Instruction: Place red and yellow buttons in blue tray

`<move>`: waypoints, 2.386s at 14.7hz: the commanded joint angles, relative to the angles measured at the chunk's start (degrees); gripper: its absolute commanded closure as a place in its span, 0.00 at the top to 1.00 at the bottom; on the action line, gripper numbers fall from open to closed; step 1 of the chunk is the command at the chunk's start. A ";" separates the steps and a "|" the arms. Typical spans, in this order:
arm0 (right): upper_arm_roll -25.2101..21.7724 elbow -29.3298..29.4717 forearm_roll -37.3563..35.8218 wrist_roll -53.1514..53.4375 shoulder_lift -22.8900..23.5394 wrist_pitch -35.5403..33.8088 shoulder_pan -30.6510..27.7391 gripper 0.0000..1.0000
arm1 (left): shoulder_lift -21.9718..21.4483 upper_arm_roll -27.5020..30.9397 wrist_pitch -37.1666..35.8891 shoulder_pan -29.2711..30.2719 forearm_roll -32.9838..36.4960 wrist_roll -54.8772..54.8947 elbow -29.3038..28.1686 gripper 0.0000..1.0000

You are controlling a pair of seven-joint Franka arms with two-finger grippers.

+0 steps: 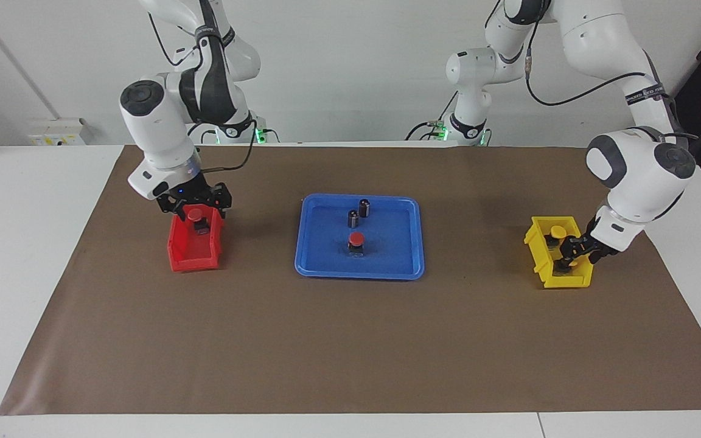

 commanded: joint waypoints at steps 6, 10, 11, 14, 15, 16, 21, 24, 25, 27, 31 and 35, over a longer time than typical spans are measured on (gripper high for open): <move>0.75 -9.75 3.05 -6.21 -3.13 8.94 -2.76 0.72 | -2.21 -0.33 2.17 -0.24 0.47 0.71 -3.58 0.67; 0.75 -10.55 2.96 -7.27 -2.43 10.27 -2.76 0.66 | -2.03 -0.33 4.46 -0.33 0.47 0.54 -4.99 0.33; 0.66 -10.72 2.96 -7.71 -2.51 10.18 -2.85 0.64 | -2.03 -0.33 3.85 -0.25 0.47 0.63 -4.56 0.13; 0.66 -10.73 2.96 -9.82 -2.51 10.01 -3.99 0.59 | -1.94 -0.25 -5.50 -0.33 0.47 0.63 2.88 0.01; 0.66 -10.73 2.96 -9.99 -2.51 9.92 -4.08 0.59 | -2.12 -0.33 -11.39 -0.42 0.55 0.63 7.88 0.01; 0.66 -10.73 2.96 -10.26 -2.51 9.92 -4.17 0.59 | -2.03 -0.42 -17.54 -0.86 0.64 0.37 13.67 0.01; 0.66 -12.66 2.96 -10.26 -3.13 10.44 -4.43 0.59 | -4.65 -0.86 -15.34 -17.18 0.12 -20.52 12.00 0.02; 0.66 -13.62 2.96 -10.35 -3.65 10.53 -4.43 0.58 | -5.11 -0.95 -11.81 -27.20 -2.42 -27.21 8.11 0.02; 0.66 -13.89 2.96 -10.43 -3.66 10.53 -4.52 0.58 | -4.93 -0.95 -9.62 -29.75 -3.04 -29.15 6.62 0.02; 0.66 -13.98 2.96 -12.44 -3.75 10.53 -4.61 0.58 | -3.80 -0.95 -5.14 -33.71 -3.05 -32.84 4.42 0.02; 0.66 -14.33 2.96 -14.13 -3.83 10.53 -5.66 0.58 | 0.42 -0.77 -0.99 -39.53 -3.05 -40.06 3.53 0.02; 0.66 -15.38 2.96 -14.13 -4.53 10.53 -5.66 0.58 | 3.94 -0.69 1.03 -42.26 -2.96 -42.70 3.53 0.02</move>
